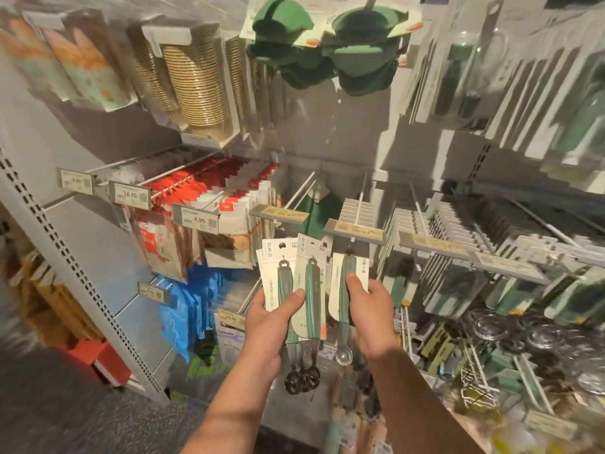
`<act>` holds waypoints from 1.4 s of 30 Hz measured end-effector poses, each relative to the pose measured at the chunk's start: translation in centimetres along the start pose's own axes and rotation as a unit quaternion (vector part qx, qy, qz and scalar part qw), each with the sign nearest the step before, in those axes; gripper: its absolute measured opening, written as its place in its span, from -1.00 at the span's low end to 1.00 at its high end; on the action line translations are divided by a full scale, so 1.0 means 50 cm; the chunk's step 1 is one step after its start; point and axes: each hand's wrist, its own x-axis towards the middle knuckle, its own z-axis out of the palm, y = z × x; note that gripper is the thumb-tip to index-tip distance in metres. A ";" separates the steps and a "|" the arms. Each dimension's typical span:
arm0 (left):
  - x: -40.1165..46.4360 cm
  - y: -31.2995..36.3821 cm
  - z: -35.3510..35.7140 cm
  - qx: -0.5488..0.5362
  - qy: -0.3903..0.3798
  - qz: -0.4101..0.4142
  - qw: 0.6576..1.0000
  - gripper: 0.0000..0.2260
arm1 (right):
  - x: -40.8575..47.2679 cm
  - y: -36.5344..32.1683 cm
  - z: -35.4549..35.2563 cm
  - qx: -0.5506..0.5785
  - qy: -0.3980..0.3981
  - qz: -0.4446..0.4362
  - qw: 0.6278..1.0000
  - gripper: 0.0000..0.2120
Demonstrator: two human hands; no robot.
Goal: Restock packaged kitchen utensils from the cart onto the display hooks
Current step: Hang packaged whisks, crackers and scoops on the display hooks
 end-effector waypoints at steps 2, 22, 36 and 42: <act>0.001 0.000 0.003 -0.004 -0.003 0.001 1.000 -0.70 | 0.021 -0.013 0.004 -0.003 0.007 0.019 1.000 -0.44; -0.027 -0.049 0.000 -0.023 -0.022 -0.032 0.999 -0.74 | -0.082 0.041 -0.022 0.045 -0.111 0.071 0.990 -0.74; -0.077 -0.057 -0.006 0.019 -0.049 -0.018 0.998 -0.77 | -0.137 0.059 -0.021 0.109 -0.129 0.030 0.985 -0.75; -0.082 -0.048 -0.014 0.022 -0.056 -0.009 0.998 -0.82 | -0.135 0.063 -0.018 0.095 -0.092 0.015 0.991 -0.78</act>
